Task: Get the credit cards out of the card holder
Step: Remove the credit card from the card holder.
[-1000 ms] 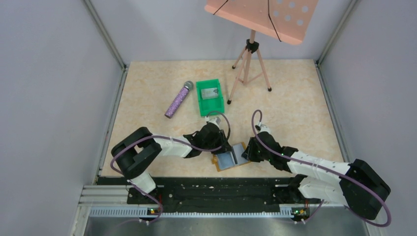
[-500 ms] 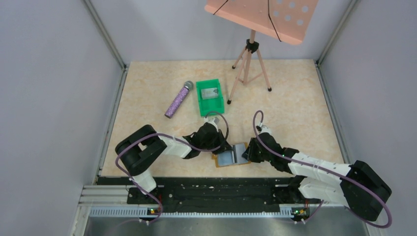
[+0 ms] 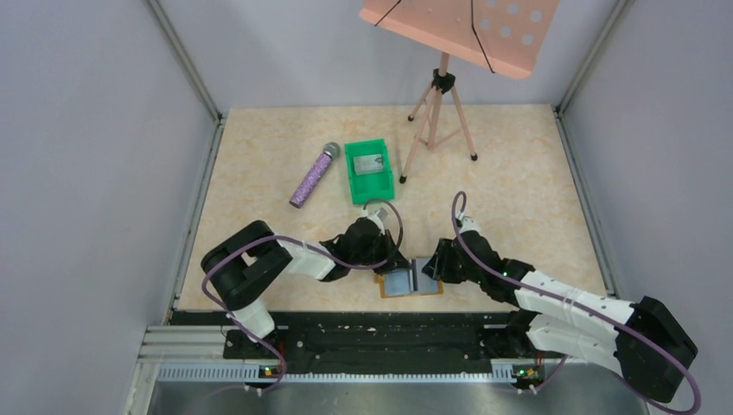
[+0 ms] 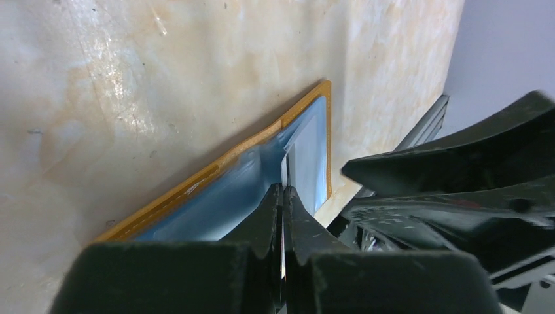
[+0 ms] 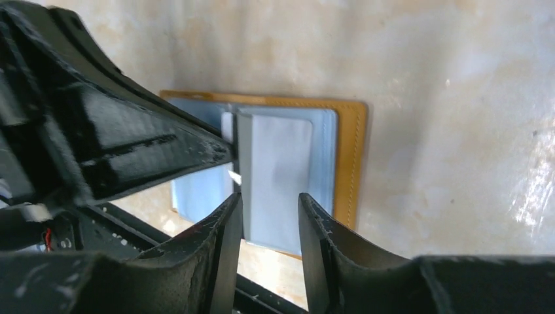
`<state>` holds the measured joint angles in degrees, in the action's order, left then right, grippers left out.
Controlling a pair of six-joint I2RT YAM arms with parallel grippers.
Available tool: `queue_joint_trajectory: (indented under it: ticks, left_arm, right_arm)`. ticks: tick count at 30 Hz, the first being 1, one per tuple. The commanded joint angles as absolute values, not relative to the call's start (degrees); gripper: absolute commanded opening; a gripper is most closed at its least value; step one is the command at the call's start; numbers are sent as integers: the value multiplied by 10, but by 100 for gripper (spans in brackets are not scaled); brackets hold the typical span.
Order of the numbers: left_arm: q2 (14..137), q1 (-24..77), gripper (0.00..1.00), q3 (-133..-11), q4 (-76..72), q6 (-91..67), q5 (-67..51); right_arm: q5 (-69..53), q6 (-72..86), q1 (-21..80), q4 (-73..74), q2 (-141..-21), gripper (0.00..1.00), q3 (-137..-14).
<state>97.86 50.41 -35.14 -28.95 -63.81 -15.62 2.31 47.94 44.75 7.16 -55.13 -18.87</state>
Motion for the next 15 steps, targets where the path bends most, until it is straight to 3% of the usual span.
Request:
queue_joint_trajectory:
  ticks: [1, 10, 15]
  left_arm:
    - [940, 507, 0, -360, -244, -585, -146]
    - [905, 507, 0, -369, -199, -543, -128]
    - [911, 507, 0, -382, -165, -548, -119]
  right_arm:
    - [34, 439, 433, 78, -542, 38, -234]
    - [16, 413, 423, 66, -561, 38, -240]
    - [3, 394, 416, 53, -601, 30, -243]
